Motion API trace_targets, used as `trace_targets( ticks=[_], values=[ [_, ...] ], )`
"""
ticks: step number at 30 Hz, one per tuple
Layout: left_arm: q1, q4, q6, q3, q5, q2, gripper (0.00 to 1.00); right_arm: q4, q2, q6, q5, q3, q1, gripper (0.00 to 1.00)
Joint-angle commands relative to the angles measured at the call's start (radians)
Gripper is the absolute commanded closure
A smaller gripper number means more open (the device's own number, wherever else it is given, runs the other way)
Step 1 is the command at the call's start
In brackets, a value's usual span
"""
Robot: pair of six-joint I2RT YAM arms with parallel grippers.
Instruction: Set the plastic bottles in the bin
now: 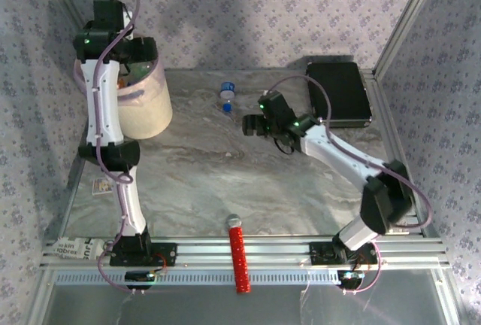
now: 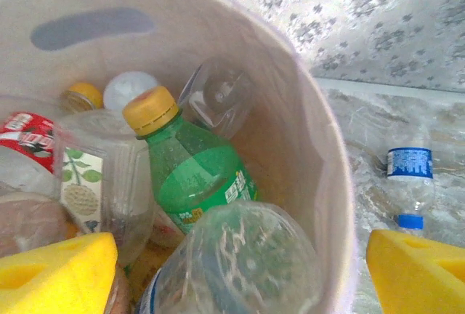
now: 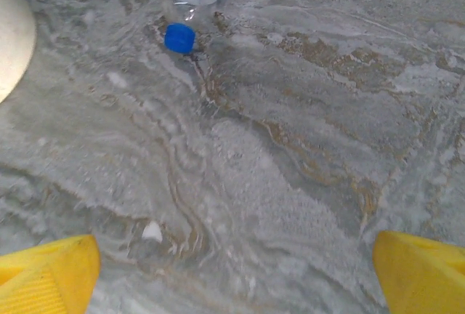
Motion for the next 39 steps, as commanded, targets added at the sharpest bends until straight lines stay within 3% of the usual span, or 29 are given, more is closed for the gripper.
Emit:
trace_targets(
  ticks=[1,6,10,12,15,17,28,33,39],
  values=[
    [-0.024,-0.014,0.022,0.011,-0.025,-0.139,0.07,-0.055,0.126,0.028,0.067,0.129,-0.001,0.02],
    [-0.099,-0.065,0.044,-0.036,-0.097,-0.259,0.05,-0.042,0.347,0.028,0.082,0.334,-0.001,0.03],
    [-0.207,-0.097,0.052,-0.122,-0.180,-0.347,0.04,-0.101,0.563,0.042,0.066,0.557,-0.009,0.05],
    [-0.255,-0.029,0.062,-0.263,-0.216,-0.427,0.03,-0.108,0.650,0.051,0.036,0.646,-0.015,0.07],
    [-0.270,0.293,0.055,-0.714,-0.186,-0.674,0.05,-0.093,0.750,0.057,0.007,0.745,-0.017,0.08],
    [-0.267,0.394,0.026,-0.906,-0.182,-0.793,0.05,-0.101,0.811,0.056,-0.003,0.816,-0.018,0.08],
    [-0.361,0.469,-0.174,-1.347,-0.102,-1.050,0.07,-0.119,1.026,0.105,-0.023,1.028,-0.037,0.12],
    [-0.363,0.467,-0.232,-1.451,-0.123,-1.152,0.07,-0.157,1.102,0.110,-0.021,1.148,-0.044,0.18],
    [-0.360,0.473,-0.256,-1.457,-0.094,-1.181,0.07,-0.161,1.118,0.115,-0.027,1.177,-0.052,0.33]
  ],
)
